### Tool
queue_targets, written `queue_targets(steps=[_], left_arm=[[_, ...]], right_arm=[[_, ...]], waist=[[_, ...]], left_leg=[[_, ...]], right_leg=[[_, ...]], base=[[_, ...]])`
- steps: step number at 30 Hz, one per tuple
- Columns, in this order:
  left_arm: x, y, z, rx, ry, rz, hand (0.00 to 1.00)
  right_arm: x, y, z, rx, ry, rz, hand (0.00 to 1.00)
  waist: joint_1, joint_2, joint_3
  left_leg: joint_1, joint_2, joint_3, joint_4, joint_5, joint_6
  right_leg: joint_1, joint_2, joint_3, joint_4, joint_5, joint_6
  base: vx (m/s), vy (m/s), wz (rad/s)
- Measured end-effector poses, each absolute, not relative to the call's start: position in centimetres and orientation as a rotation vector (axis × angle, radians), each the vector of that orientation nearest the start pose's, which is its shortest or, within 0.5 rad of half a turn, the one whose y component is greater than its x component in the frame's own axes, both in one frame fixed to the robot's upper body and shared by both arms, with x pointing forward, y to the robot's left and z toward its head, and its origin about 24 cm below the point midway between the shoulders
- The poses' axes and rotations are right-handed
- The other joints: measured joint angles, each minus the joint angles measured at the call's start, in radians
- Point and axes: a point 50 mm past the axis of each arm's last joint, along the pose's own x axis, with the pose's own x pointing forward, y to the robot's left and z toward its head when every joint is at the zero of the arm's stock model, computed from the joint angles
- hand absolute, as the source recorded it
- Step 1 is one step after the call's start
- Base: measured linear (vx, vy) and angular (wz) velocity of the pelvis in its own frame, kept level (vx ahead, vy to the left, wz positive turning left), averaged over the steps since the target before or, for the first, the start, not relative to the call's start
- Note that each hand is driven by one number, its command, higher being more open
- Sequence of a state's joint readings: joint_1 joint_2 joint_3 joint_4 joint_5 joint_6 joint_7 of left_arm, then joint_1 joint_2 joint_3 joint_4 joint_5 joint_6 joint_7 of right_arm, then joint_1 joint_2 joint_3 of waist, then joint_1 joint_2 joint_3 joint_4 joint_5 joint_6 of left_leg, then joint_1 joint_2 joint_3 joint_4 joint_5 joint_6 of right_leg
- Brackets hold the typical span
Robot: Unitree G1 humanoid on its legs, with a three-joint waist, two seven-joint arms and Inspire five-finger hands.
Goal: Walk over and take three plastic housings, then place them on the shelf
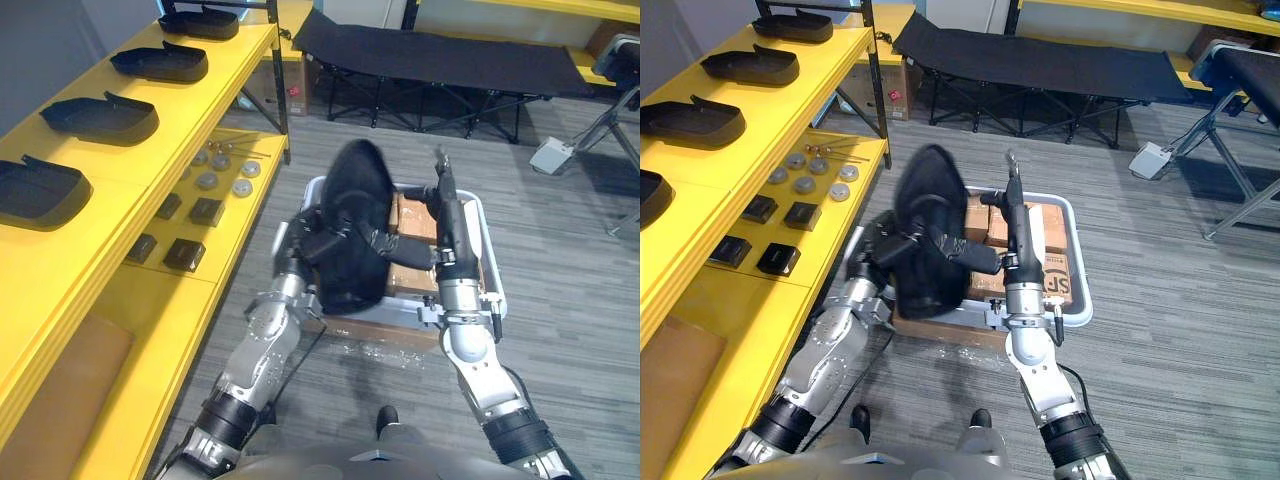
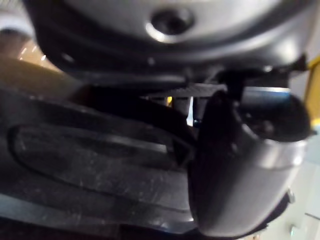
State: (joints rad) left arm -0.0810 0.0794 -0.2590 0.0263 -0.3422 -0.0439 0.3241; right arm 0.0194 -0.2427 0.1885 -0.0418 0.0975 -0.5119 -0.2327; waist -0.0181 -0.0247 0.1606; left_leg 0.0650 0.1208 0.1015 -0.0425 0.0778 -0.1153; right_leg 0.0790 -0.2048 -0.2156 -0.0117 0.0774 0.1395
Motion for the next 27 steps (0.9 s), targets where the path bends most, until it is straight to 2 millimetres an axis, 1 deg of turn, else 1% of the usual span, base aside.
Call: queue_targets(steps=[1,2,4,7,11,13,14,15,16,17,19,21,22,24,27], left_arm=[[26.3,12.0,5.1,-0.228,-0.006,0.102,0.0],[26.3,13.7,5.1,-0.182,-0.025,0.206,0.0],[26.0,16.0,5.2,-0.124,-0.058,0.36,0.0],[25.2,18.1,5.3,-0.068,-0.11,0.515,0.0],[24.8,19.1,5.9,-0.077,-0.151,0.612,0.0],[24.3,19.7,6.2,-0.054,-0.184,0.652,0.0],[24.0,19.9,6.2,-0.056,-0.191,0.66,0.0],[23.7,20.0,6.2,-0.061,-0.201,0.664,0.0],[23.5,20.1,6.2,-0.064,-0.209,0.664,0.0],[23.0,20.4,6.4,-0.069,-0.232,0.66,0.0],[22.8,20.5,6.7,-0.082,-0.255,0.653,0.0],[21.8,20.6,7.2,-0.125,-0.29,0.625,0.0],[21.6,20.6,7.3,-0.132,-0.297,0.615,0.0],[20.8,20.6,7.0,-0.165,-0.293,0.589,0.0],[20.6,20.6,6.7,-0.188,-0.28,0.565,0.0]], right_arm=[[23.3,-15.8,9.3,0.008,-0.515,0.003,1.0],[23.1,-16.2,9.7,0.07,-0.534,0.017,1.0],[22.8,-17.5,10.0,0.152,-0.546,0.025,1.0],[22.2,-19.1,9.5,0.207,-0.534,-0.019,1.0],[21.4,-19.8,8.3,0.209,-0.465,-0.043,1.0],[20.9,-19.7,7.0,0.226,-0.376,-0.055,1.0],[20.7,-19.7,6.5,0.232,-0.352,-0.063,1.0],[20.0,-20.0,5.7,0.24,-0.304,-0.098,1.0],[19.7,-20.2,5.2,0.243,-0.277,-0.118,1.0],[19.0,-20.6,4.1,0.246,-0.212,-0.171,1.0],[18.3,-21.3,2.9,0.249,-0.145,-0.226,1.0],[17.6,-21.9,0.8,0.249,-0.03,-0.283,1.0],[17.3,-22.0,0.4,0.249,-0.007,-0.294,1.0],[16.7,-22.1,-0.3,0.251,0.034,-0.312,1.0],[16.8,-22.2,-0.2,0.291,0.025,-0.322,1.0]], waist=[[0.0,0.0,-0.004],[-0.002,-0.001,-0.011],[-0.001,-0.001,-0.014],[0.006,-0.003,-0.021],[0.007,-0.004,-0.026],[-0.013,-0.006,-0.034],[-0.015,-0.005,-0.04],[-0.016,-0.004,-0.05],[-0.016,-0.003,-0.054],[-0.018,-0.002,-0.057],[-0.021,-0.002,-0.057],[-0.031,0.0,-0.058],[-0.032,0.002,-0.059],[-0.035,0.017,-0.068],[-0.03,0.031,-0.077]], left_leg=[[0.0,0.0,0.001,-0.001,0.0,0.0],[0.002,0.0,0.001,-0.007,-0.001,-0.001],[0.017,-0.001,0.005,-0.029,0.004,-0.002],[0.029,-0.002,0.005,-0.04,0.006,-0.006],[0.032,-0.002,0.013,-0.04,0.005,-0.007],[0.032,-0.002,0.017,-0.041,0.005,-0.006],[0.031,-0.002,0.021,-0.041,0.005,-0.006],[0.032,-0.002,0.031,-0.041,0.004,-0.006],[0.032,-0.002,0.034,-0.04,0.004,-0.006],[0.032,-0.002,0.039,-0.04,0.003,-0.006],[0.032,-0.002,0.04,-0.04,0.003,-0.006],[0.032,-0.002,0.04,-0.041,0.001,-0.005],[0.032,-0.002,0.04,-0.041,-0.001,-0.005],[0.031,-0.002,0.04,-0.041,-0.004,-0.006],[0.03,-0.002,0.036,-0.041,-0.005,-0.006]], right_leg=[[0.0,0.0,0.0,0.0,-0.001,0.0],[-0.001,0.0,-0.001,-0.003,-0.002,-0.001],[0.003,0.0,-0.001,-0.003,-0.004,-0.003],[0.008,0.0,-0.002,-0.005,-0.009,-0.009],[0.005,0.0,0.002,-0.007,-0.012,-0.011],[0.001,-0.001,0.004,-0.008,-0.012,-0.011],[-0.002,0.0,0.007,-0.009,-0.012,-0.011],[-0.007,0.0,0.016,-0.009,-0.012,-0.01],[-0.008,0.0,0.019,-0.009,-0.01,-0.007],[-0.008,0.0,0.025,-0.009,-0.008,-0.005],[-0.008,0.0,0.026,-0.009,-0.008,-0.004],[-0.008,0.0,0.026,-0.009,-0.009,-0.004],[-0.008,0.0,0.026,-0.009,-0.009,-0.004],[-0.008,0.0,0.026,-0.01,-0.014,-0.009],[-0.007,0.0,0.022,-0.012,-0.015,-0.009]], base=[[0.0,0.0,0.0],[0.0,0.0,0.0],[-0.02,-0.002,-0.01],[-0.01,0.0,0.0],[-0.01,0.0,-0.04],[0.0,0.002,-0.07],[0.01,0.004,-0.14],[0.02,0.005,-0.15],[0.04,0.008,-0.18],[0.03,0.005,-0.09],[0.01,0.001,-0.03],[0.0,0.0,0.0],[0.0,0.0,0.0],[0.0,0.0,0.0],[-0.01,-0.001,0.02]])
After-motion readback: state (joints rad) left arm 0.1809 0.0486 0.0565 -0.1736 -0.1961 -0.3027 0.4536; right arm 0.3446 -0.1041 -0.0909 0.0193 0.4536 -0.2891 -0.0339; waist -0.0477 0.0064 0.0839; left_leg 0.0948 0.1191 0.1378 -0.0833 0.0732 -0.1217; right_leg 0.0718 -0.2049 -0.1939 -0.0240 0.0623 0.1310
